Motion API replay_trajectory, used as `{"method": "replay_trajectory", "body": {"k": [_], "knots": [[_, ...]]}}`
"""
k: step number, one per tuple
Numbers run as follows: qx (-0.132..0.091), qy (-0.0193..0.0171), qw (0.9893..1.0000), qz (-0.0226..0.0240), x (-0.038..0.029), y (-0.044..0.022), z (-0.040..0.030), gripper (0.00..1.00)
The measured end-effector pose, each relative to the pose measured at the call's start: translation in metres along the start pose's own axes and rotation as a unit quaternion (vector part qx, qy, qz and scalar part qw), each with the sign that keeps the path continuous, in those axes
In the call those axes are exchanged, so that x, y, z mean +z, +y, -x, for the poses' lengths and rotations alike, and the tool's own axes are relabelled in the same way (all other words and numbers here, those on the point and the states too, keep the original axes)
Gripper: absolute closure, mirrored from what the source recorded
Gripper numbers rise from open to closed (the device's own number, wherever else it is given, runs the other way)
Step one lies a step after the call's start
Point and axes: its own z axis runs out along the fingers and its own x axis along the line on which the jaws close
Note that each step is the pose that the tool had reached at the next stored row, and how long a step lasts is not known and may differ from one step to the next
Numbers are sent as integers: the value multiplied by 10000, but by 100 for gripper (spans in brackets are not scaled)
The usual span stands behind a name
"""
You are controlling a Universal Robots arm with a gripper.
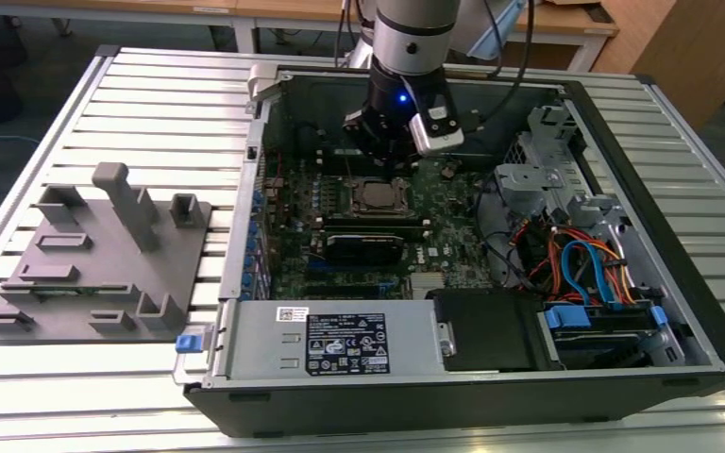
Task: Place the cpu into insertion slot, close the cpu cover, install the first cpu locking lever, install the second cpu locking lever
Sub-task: 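Install the first cpu locking lever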
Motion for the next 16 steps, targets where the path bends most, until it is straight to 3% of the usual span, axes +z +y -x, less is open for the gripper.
{"method": "replay_trajectory", "body": {"k": [4, 16], "knots": [[-2, -22, 10000, 3, -1, -10, -69, 89], [-2, -22, 10000, 3, -1, -11, -72, 89]]}}
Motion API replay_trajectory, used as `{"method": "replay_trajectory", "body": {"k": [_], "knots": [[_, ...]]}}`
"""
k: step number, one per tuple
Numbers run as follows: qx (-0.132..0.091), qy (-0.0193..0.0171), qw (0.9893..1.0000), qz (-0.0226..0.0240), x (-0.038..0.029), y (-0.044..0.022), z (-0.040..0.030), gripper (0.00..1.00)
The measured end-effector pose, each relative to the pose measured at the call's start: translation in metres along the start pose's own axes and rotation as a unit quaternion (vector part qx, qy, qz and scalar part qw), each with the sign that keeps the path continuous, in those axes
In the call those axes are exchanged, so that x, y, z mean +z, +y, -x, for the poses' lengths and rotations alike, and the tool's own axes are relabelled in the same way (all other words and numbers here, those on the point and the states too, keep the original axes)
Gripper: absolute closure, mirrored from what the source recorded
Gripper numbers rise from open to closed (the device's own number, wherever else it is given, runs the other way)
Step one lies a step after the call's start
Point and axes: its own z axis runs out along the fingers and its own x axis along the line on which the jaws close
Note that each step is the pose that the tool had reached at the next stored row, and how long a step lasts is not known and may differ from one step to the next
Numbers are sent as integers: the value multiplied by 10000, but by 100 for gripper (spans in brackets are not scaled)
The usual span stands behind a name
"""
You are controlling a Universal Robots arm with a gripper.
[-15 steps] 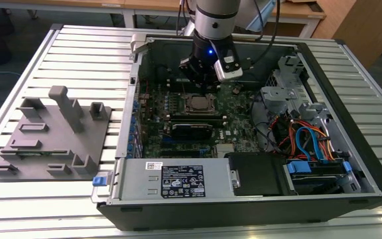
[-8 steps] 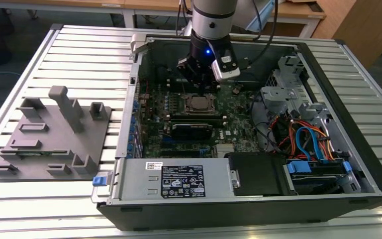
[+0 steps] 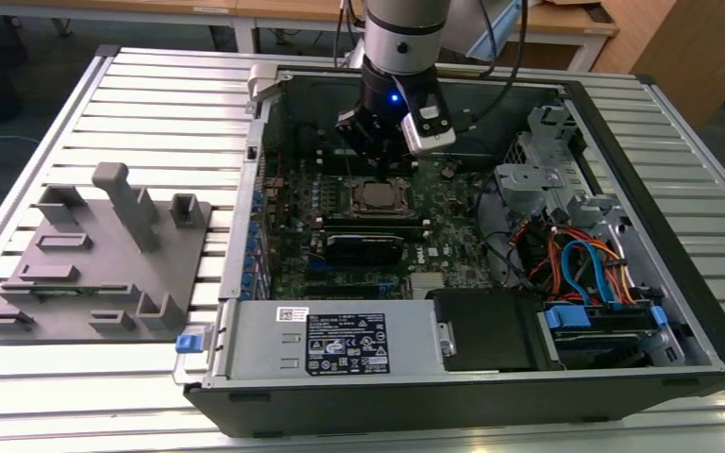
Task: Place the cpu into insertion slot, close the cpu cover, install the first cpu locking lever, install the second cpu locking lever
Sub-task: 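Install the first cpu locking lever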
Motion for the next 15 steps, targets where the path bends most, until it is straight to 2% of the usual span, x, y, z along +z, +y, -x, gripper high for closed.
{"method": "replay_trajectory", "body": {"k": [3, 7, 12, 15], "knots": [[0, 0, 10000, 0, 0, 0, -1, 89], [-31, 1, 10000, 1, 0, -6, -38, 89], [-286, 7, 9996, 2, 0, -7, -44, 89], [-355, 10, 9994, 2, -8, -9, -49, 89]]}}
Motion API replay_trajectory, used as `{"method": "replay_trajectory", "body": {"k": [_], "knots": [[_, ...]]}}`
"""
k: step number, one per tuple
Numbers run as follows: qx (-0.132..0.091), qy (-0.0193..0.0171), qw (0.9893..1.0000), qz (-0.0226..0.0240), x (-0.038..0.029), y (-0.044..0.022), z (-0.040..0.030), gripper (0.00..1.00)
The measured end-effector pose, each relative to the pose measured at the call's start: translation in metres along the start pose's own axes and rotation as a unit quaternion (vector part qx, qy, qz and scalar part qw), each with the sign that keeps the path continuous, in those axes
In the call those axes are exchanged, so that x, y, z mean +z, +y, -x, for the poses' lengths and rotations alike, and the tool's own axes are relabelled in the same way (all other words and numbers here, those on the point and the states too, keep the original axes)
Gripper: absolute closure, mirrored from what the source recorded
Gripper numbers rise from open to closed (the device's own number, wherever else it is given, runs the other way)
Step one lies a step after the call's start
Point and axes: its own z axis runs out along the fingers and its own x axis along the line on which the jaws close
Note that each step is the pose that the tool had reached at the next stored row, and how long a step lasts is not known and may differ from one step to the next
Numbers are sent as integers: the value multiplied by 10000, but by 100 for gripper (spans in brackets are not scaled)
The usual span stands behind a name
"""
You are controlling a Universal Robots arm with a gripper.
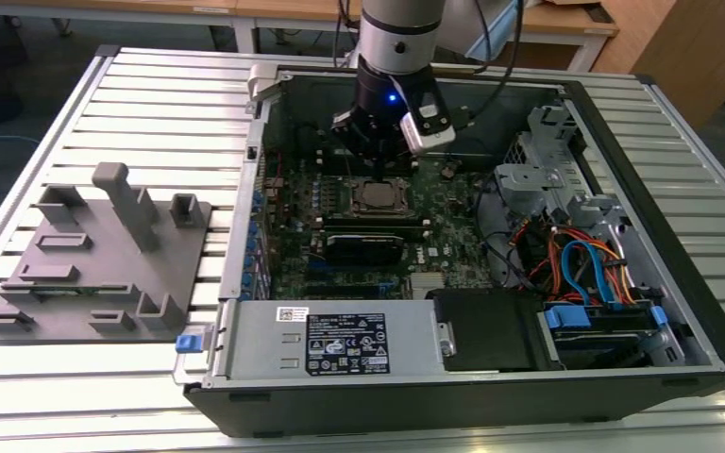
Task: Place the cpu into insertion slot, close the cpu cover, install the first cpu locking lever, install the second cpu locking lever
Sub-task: 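Install the first cpu locking lever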
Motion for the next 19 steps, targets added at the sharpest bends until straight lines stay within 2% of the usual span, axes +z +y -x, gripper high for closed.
{"method": "replay_trajectory", "body": {"k": [7, 13, 19], "knots": [[-36, -9, 10000, 7, -5, -7, -90, 89], [-104, -30, 9999, 13, -5, -10, -114, 89], [-104, -42, 9999, 15, -5, -17, -206, 89]]}}
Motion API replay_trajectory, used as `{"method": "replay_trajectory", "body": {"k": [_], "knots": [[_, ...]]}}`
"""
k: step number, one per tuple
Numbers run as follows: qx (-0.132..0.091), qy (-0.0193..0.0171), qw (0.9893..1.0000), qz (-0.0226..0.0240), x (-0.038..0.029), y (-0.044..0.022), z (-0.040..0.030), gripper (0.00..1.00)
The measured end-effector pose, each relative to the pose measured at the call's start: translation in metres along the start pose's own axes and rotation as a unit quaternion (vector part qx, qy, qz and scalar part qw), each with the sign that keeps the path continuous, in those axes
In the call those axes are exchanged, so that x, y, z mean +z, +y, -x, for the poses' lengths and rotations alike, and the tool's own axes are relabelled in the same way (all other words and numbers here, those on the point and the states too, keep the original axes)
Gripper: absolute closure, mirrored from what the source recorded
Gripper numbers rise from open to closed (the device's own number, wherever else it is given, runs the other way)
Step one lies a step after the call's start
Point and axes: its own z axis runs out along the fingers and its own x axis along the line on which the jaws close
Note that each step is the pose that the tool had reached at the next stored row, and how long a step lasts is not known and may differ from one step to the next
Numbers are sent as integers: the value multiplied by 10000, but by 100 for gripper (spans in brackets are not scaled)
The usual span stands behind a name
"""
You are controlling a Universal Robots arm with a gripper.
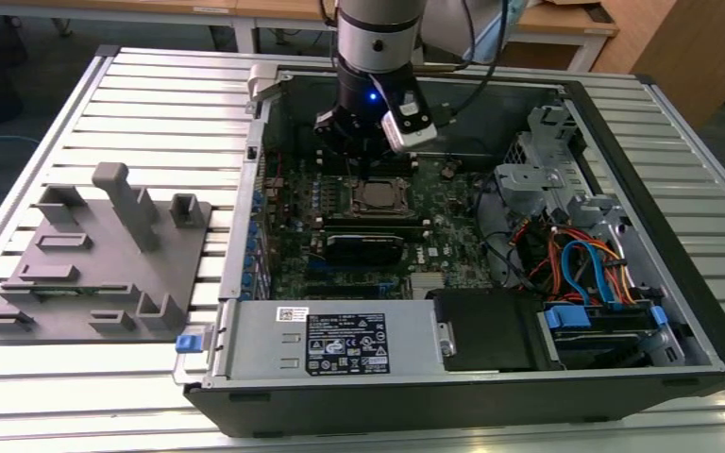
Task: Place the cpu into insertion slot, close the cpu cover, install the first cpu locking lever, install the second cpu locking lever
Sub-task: 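Install the first cpu locking lever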
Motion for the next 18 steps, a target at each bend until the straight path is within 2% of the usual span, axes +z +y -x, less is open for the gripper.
{"method": "replay_trajectory", "body": {"k": [9, 13, 18], "knots": [[-1, 0, 10000, 3, -3, -12, -179, 89], [0, 1, 10000, 20, -5, -20, -299, 89], [0, 1, 10000, 21, -13, -22, -342, 89]]}}
